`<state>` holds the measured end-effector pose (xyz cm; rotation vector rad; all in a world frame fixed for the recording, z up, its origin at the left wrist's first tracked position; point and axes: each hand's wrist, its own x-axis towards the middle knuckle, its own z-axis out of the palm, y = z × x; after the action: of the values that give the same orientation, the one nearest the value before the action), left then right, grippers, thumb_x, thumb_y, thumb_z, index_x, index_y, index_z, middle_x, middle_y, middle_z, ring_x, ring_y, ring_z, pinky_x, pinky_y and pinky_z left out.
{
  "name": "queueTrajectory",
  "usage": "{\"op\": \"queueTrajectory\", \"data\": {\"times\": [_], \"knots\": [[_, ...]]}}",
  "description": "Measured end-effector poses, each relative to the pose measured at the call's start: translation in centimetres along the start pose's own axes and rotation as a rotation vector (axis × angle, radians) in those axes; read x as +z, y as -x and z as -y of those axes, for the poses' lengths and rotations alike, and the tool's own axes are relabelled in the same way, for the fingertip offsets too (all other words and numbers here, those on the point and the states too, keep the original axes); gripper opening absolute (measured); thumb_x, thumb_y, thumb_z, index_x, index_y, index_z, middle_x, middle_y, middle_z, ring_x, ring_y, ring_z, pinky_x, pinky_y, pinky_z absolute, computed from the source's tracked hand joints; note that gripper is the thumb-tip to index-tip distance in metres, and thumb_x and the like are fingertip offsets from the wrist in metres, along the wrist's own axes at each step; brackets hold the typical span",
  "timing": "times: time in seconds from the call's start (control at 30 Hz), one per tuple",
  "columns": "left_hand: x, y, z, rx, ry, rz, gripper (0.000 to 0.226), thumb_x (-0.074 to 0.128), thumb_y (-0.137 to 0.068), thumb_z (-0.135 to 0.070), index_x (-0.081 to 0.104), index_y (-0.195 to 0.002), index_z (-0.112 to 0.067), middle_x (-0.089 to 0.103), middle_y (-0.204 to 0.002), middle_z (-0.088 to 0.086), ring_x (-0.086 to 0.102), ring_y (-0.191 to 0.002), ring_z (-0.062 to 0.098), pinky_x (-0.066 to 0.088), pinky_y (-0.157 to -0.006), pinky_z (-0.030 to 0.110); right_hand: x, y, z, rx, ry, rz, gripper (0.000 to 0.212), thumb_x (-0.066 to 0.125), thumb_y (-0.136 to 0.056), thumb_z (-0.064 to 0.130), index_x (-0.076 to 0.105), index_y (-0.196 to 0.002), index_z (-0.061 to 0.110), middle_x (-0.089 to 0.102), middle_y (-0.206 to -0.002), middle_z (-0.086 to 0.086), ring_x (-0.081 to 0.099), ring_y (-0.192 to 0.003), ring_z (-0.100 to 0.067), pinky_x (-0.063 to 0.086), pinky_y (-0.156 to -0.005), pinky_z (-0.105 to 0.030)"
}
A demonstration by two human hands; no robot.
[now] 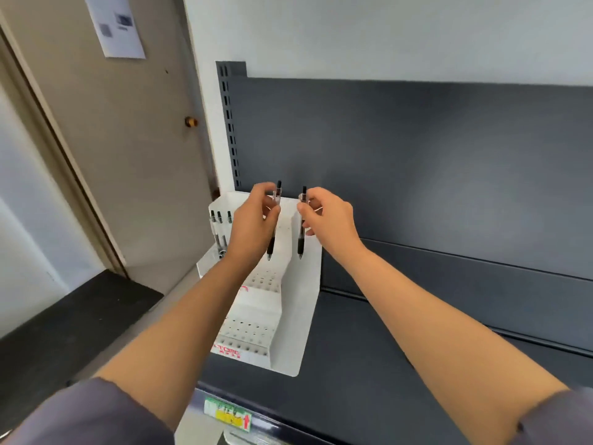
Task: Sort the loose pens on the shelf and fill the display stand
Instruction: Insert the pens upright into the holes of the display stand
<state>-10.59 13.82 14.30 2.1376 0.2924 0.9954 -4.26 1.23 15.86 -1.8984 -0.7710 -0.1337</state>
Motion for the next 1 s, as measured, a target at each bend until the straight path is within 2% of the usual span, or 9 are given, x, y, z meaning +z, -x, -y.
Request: {"op": "queueTrajectory", "data": {"times": [0.1,0.13,0.23,0.33,0.6,0.7,0.8,0.9,1.0], "knots": [[-2.9,-2.1,2.3,0.081,-0.042,0.002,0.048,0.051,-0.091,-0.008,0.041,-0.135,-0.025,0.054,-0.084,-0.012,0.055,-0.075,0.003,0.039,-0.066,0.004,2.9,-1.6,1.5,-0.017,-0.023,-0.007,0.014,0.055,-0.092,0.017,0.054,-0.105,0.021,0.065,-0.08,-0.004,0.065,-0.076,-0.026,0.058,-0.068,-0.042],[-3.6,-2.7,3.0,0.1,-0.066,0.02,0.048,0.051,-0.091,-0.007,0.042,-0.135,-0.026,0.054,-0.084,-0.011,0.055,-0.075,0.005,0.04,-0.068,0.008,3.7,-2.1,1.8,-0.02,-0.01,-0.013,0.014,0.056,-0.092,0.018,0.053,-0.105,0.022,0.065,-0.079,-0.005,0.065,-0.076,-0.026,0.057,-0.069,-0.043],[-4.6,-4.3,4.8,0.116,-0.104,0.09,0.044,0.054,-0.089,-0.007,0.045,-0.129,-0.024,0.056,-0.083,-0.009,0.058,-0.076,0.013,0.05,-0.073,0.031,5.5,-3.0,2.1,-0.013,0.053,-0.042,0.009,0.054,-0.093,0.022,0.052,-0.101,0.019,0.066,-0.076,-0.008,0.064,-0.074,-0.028,0.055,-0.07,-0.047],[-4.6,-5.2,6.2,0.118,-0.116,0.121,0.042,0.055,-0.088,-0.008,0.042,-0.125,-0.024,0.056,-0.081,-0.007,0.061,-0.074,0.019,0.053,-0.071,0.038,6.8,-3.6,2.0,-0.01,0.102,-0.071,0.008,0.052,-0.094,0.026,0.051,-0.096,0.018,0.066,-0.075,-0.009,0.064,-0.071,-0.029,0.056,-0.068,-0.047],[-3.0,-5.0,8.4,0.109,-0.134,0.158,0.041,0.055,-0.09,-0.01,0.039,-0.126,-0.024,0.052,-0.078,-0.01,0.056,-0.073,0.015,0.045,-0.067,0.029,8.5,-4.2,0.9,0.056,0.186,-0.085,0.009,0.051,-0.094,0.025,0.052,-0.097,0.017,0.068,-0.076,-0.009,0.066,-0.072,-0.028,0.056,-0.07,-0.047],[-2.9,-4.9,8.7,0.114,-0.142,0.195,0.041,0.053,-0.091,-0.009,0.038,-0.127,-0.022,0.052,-0.08,-0.005,0.06,-0.079,0.024,0.053,-0.073,0.038,8.9,-4.2,0.5,0.076,0.162,-0.083,0.007,0.052,-0.094,0.025,0.051,-0.095,0.019,0.068,-0.077,-0.009,0.066,-0.072,-0.028,0.056,-0.07,-0.047],[-2.9,-4.8,9.0,0.141,-0.165,0.18,0.039,0.055,-0.09,-0.008,0.042,-0.126,-0.017,0.057,-0.083,-0.001,0.062,-0.083,0.027,0.052,-0.079,0.044,9.5,-4.3,0.2,0.107,0.139,-0.081,0.006,0.052,-0.094,0.024,0.052,-0.095,0.018,0.067,-0.077,-0.008,0.066,-0.073,-0.027,0.056,-0.071,-0.047],[-2.7,-4.7,9.9,0.17,-0.254,0.136,0.038,0.06,-0.087,-0.011,0.046,-0.122,-0.014,0.067,-0.088,0.003,0.063,-0.087,0.025,0.045,-0.088,0.041,10.1,-4.2,-0.2,0.11,0.209,-0.059,0.01,0.051,-0.094,0.025,0.052,-0.097,0.016,0.067,-0.077,-0.009,0.065,-0.072,-0.027,0.056,-0.071,-0.046],[-2.4,-4.5,10.8,0.199,-0.369,0.149,0.034,0.06,-0.086,-0.016,0.047,-0.117,-0.016,0.069,-0.091,0.002,0.062,-0.092,0.024,0.037,-0.089,0.036,10.8,-4.3,-0.4,0.081,0.39,-0.047,0.013,0.051,-0.093,0.027,0.054,-0.096,0.015,0.067,-0.08,-0.006,0.062,-0.071,-0.024,0.054,-0.065,-0.038]]}}
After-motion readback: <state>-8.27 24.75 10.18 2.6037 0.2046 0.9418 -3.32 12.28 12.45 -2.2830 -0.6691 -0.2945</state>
